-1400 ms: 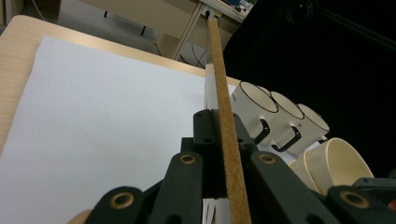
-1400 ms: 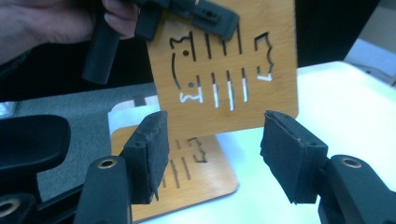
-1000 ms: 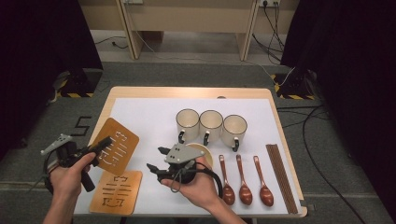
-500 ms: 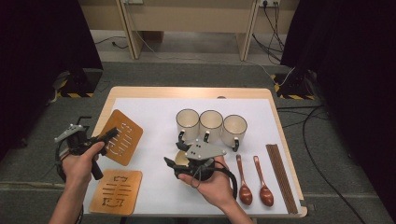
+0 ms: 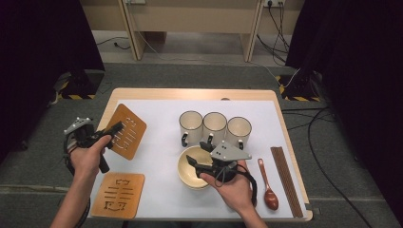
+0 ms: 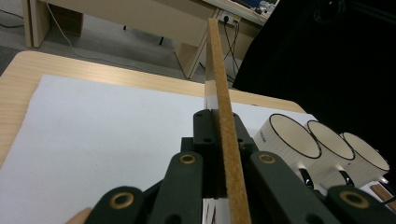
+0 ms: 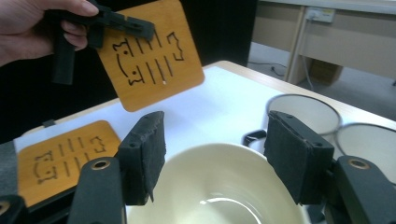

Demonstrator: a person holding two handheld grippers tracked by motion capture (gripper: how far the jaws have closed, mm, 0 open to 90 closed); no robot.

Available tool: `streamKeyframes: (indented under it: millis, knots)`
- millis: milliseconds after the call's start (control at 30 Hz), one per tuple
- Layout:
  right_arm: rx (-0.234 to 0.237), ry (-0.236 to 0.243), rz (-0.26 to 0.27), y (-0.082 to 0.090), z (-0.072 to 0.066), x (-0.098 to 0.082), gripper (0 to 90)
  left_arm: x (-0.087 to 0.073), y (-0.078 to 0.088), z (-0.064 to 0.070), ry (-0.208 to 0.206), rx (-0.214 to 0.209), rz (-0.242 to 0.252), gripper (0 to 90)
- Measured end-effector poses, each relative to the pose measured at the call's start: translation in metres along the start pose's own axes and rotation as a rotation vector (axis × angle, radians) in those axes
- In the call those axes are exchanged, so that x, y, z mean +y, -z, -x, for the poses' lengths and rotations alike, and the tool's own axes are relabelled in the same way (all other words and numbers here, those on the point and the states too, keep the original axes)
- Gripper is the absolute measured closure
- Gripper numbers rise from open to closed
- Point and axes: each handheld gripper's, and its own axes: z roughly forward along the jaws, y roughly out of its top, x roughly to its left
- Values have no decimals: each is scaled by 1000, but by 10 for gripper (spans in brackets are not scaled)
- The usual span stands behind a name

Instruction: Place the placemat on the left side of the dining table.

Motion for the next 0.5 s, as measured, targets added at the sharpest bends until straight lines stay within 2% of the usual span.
streamKeyframes:
  millis: [133, 333, 500]
  knots:
    - [-50, -7, -20, 6, 8, -3, 375, 4, -7, 1, -4, 10, 7, 855]
    - [-106, -16, -14, 15, 16, -5, 366, 11, -17, 3, 3, 18, 12, 855]
    - [-108, -40, 2, 21, 22, -8, 421, 13, -25, 4, 3, 21, 8, 855]
